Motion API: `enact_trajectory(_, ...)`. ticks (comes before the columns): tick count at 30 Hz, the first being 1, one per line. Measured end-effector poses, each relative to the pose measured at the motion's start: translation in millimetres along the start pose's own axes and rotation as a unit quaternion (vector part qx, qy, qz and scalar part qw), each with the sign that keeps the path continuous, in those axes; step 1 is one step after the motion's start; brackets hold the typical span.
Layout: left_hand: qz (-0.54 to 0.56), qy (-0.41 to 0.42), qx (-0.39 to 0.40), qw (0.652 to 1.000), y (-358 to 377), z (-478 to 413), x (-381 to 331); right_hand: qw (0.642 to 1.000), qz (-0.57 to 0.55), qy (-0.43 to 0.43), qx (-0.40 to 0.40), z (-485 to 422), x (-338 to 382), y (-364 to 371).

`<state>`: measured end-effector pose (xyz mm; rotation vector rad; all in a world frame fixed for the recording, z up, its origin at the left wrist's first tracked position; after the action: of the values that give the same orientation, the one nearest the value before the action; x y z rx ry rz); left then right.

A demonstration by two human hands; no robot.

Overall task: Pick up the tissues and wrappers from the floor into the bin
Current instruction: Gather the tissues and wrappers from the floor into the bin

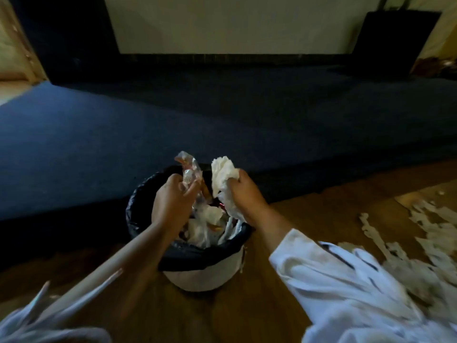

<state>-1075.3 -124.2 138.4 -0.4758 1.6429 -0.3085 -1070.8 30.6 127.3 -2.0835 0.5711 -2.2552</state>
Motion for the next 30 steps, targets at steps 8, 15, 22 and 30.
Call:
enact_trajectory(8, -0.16, -0.072, 0.117, 0.978, 2, -29, 36, 0.988, 0.114, 0.058, 0.081, -11, -8, 13)
enact_trajectory(15, -0.126, -0.046, 0.136, 0.982, 13, 5, 4, 0.997, 0.055, 0.049, -0.009, 40, -2, -54)
enact_trajectory(22, -0.06, 0.114, 0.363, 0.923, 95, 116, -67, 0.98, 0.154, 0.113, -0.06, 172, -53, -164)
enact_trajectory(30, -0.043, 0.149, 0.642, 0.751, 176, 311, -110, 0.908, 0.108, 0.311, -0.259, 416, -108, -278)
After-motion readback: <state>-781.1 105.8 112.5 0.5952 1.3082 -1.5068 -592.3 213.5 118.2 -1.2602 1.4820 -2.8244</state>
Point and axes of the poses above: each hand's wrist, its own z-axis away from the middle knuckle, its own y-axis out of the palm, x = y × z, the point moved 3 cm from there along -z, towards the middle knuckle, and after that the axes turned 2 degrees about z, right-handed, at the moved point
